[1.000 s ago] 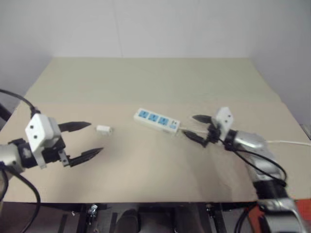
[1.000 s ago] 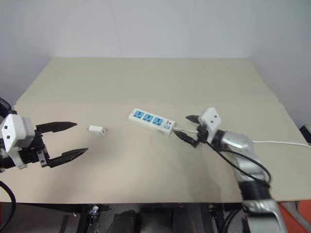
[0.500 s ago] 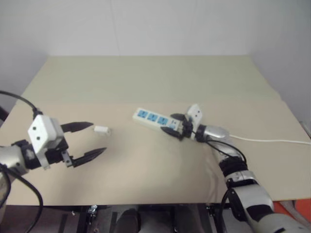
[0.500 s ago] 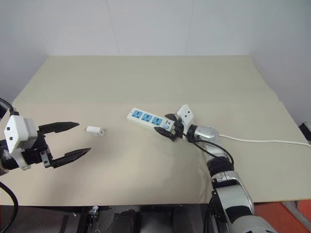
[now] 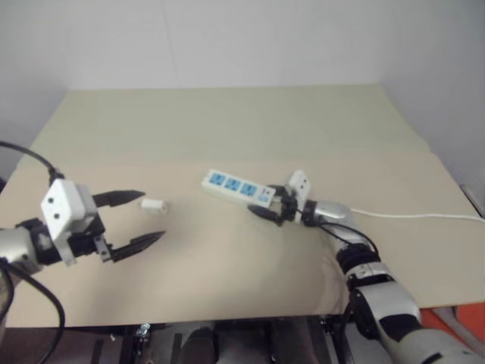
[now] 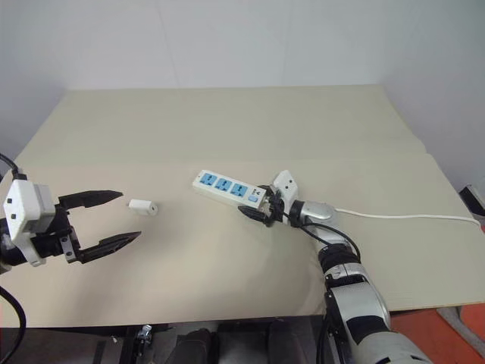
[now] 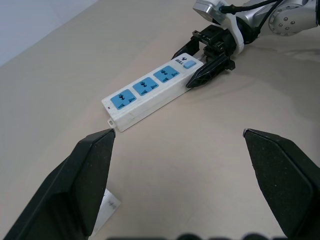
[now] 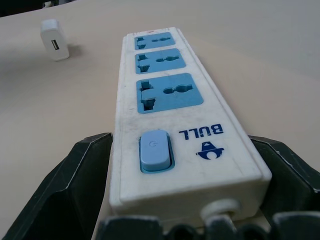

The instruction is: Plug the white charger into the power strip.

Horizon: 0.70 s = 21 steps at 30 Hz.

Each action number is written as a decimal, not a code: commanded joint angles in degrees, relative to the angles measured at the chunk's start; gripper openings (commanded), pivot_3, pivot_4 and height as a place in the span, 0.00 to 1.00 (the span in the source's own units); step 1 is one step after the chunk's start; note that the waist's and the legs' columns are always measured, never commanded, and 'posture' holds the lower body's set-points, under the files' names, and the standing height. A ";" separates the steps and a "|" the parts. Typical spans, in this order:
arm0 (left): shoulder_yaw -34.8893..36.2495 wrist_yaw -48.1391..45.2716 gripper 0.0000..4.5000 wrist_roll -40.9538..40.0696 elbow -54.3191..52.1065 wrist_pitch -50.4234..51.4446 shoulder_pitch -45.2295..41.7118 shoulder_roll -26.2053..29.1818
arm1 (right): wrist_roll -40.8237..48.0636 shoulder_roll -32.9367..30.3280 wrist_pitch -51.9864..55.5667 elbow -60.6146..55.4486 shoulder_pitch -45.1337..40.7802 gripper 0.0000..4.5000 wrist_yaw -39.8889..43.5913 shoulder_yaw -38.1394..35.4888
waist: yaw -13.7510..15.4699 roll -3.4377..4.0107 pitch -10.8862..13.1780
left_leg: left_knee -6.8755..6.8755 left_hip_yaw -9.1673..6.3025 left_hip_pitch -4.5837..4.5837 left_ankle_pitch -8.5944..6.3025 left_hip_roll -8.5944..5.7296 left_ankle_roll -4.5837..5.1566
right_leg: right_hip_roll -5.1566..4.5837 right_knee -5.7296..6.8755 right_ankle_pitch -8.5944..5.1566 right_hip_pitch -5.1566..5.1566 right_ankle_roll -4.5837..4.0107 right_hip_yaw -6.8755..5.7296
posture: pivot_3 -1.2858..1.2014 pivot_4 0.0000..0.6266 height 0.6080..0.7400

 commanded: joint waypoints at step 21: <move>-7.98 -6.42 1.00 3.39 13.61 -3.27 -11.99 7.06 | 4.02 -6.67 10.01 -31.60 14.30 0.76 18.35 6.20 | -0.49 -0.05 -0.04 | -0.22 0.46 0.12 -0.01 0.03 0.01 | 0.02 0.06 0.03 -0.21 0.06 0.41 | 0.52 0.24 1.00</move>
